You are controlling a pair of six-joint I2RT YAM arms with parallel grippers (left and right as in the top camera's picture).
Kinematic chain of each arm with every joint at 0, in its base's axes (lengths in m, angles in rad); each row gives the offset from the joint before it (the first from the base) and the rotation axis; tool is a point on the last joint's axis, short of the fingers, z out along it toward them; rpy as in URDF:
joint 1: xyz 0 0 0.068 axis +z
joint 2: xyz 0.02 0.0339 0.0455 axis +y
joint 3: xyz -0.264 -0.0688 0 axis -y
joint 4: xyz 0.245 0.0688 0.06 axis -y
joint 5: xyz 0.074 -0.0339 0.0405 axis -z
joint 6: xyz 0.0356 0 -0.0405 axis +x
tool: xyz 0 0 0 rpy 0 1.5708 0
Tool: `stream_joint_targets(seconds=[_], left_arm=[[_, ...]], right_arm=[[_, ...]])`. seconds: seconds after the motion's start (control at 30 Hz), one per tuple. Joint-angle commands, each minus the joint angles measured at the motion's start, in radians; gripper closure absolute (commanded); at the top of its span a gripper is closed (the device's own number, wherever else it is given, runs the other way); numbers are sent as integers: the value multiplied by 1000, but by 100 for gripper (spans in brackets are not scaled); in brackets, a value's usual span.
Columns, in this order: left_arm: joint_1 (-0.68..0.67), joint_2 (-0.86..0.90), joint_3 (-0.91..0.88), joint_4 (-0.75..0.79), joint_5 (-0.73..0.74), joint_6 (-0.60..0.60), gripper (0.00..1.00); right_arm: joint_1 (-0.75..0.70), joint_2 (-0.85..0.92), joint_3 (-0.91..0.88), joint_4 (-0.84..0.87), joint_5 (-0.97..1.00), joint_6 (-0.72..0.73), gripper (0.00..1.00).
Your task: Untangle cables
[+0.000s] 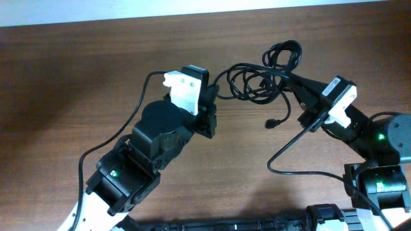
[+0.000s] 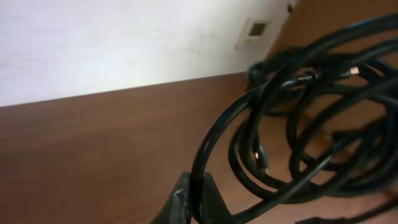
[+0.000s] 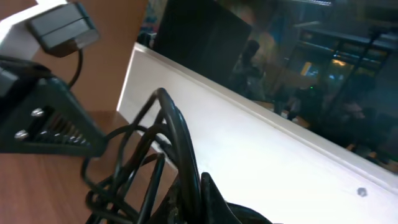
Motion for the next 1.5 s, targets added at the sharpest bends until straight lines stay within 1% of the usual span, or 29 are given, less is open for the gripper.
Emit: stream_joint_targets(seconds=[0.0,0.07,0.17,0.2,0.23,0.27,0.3,0.33,0.4,0.47,0.57,0.6,0.7,0.73,0.8,0.87,0.9,0.97,1.03,1.13,1.27,1.3,1.33,1.4,1.47], left_arm=[[23,2,0,-58,32,16,100],[23,2,0,-105,10,16,100],[23,2,0,-177,-105,15,99],[23,2,0,-201,-137,15,89],[23,2,0,-217,-153,16,75],[23,2,0,-224,-169,16,37],[23,2,0,-224,-172,16,21],[23,2,0,-224,-174,29,1],[23,2,0,-224,-176,71,1],[23,2,0,-219,-199,77,1],[23,-16,0,-150,-220,77,1],[23,-29,0,-101,-220,77,1],[23,-57,0,11,-220,77,1],[23,-63,0,32,-220,77,1],[23,-77,0,84,-219,77,1],[23,-84,0,100,-217,78,1],[23,-90,0,114,-158,156,1],[23,-95,0,118,62,358,1],[23,-95,0,78,268,476,1],[23,-95,0,-2,410,491,1],[23,-97,0,-91,643,511,1],[23,-96,0,-93,706,511,2],[23,-97,0,-92,748,511,5],[23,-100,0,-95,753,510,7],[23,-112,0,-95,753,509,7]], right_arm=[[-13,-17,19,36,121,4,96],[-13,-17,19,46,121,4,96],[-13,-17,19,71,115,4,96],[-13,-17,19,77,113,4,96],[-13,-17,19,81,113,4,96],[-13,-17,19,82,113,4,96],[-13,-17,19,82,113,4,96],[-13,-17,19,82,113,4,96],[-13,-17,19,82,113,4,96],[-13,-17,19,78,113,4,96],[-13,-17,19,36,101,3,96],[-13,-17,19,19,75,3,96],[-13,-17,19,-12,-90,2,96],[-13,-17,19,-17,-134,0,96],[-13,-17,19,-23,-283,-6,96],[-13,-17,19,-24,-388,-55,96],[-13,-17,19,-24,-462,-61,96],[-13,-13,19,-24,-575,-86,96],[-13,-5,19,-23,-642,-113,96],[-13,13,19,-23,-713,-113,96],[-14,39,19,-5,-711,-113,96],[-14,50,19,3,-711,-113,96],[-14,57,19,3,-711,-113,96],[-14,69,19,3,-711,-113,96],[-14,80,19,3,-711,-113,96]])
